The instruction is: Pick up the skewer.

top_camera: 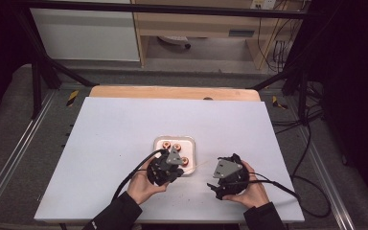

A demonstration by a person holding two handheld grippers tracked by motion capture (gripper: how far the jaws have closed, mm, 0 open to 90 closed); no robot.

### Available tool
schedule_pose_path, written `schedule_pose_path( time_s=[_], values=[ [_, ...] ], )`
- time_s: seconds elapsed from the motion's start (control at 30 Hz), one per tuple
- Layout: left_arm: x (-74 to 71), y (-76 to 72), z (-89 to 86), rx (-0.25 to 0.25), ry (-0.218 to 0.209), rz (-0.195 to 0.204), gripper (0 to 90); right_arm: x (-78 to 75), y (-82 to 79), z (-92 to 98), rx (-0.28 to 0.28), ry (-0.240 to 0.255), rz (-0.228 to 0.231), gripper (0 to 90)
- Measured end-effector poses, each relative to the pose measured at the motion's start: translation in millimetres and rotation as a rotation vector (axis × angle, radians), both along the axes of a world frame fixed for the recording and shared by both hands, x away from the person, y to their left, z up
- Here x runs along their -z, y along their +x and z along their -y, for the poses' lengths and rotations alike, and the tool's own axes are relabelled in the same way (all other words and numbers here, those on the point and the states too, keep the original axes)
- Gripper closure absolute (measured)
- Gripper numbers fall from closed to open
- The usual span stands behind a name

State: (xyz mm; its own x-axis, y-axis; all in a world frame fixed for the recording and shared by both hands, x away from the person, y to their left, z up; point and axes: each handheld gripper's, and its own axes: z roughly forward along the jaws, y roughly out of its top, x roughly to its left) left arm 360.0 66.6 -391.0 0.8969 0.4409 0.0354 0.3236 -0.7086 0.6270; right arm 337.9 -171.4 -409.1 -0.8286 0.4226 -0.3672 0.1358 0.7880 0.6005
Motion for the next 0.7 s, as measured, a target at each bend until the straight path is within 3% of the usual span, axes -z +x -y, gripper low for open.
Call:
schedule_pose_path(
  time_s=[0.13,0.4,0.43,0.6,0.7],
  values=[
    [0.0,-0.3,10.9,0.019,0.014,-0.008,88.6,0.1,-0.7,-5.4,-0.046,-0.05,0.033,15.9],
    [1.8,-1.5,22.1,0.043,0.031,-0.019,88.6,3.7,-0.8,-9.6,-0.123,-0.1,0.079,24.9],
    [1.9,-1.6,23.8,0.048,0.034,-0.02,88.6,5.6,-0.8,-10.5,-0.155,-0.112,0.098,28.6],
    [2.9,-2.9,30.2,0.059,0.041,-0.035,88.7,8.1,-0.8,-12.5,-0.194,-0.142,0.121,35.5],
    [2.7,-3.3,33.5,0.071,0.049,-0.035,88.6,9.9,-0.7,-14.7,-0.252,-0.186,0.143,42.6]
  ],
)
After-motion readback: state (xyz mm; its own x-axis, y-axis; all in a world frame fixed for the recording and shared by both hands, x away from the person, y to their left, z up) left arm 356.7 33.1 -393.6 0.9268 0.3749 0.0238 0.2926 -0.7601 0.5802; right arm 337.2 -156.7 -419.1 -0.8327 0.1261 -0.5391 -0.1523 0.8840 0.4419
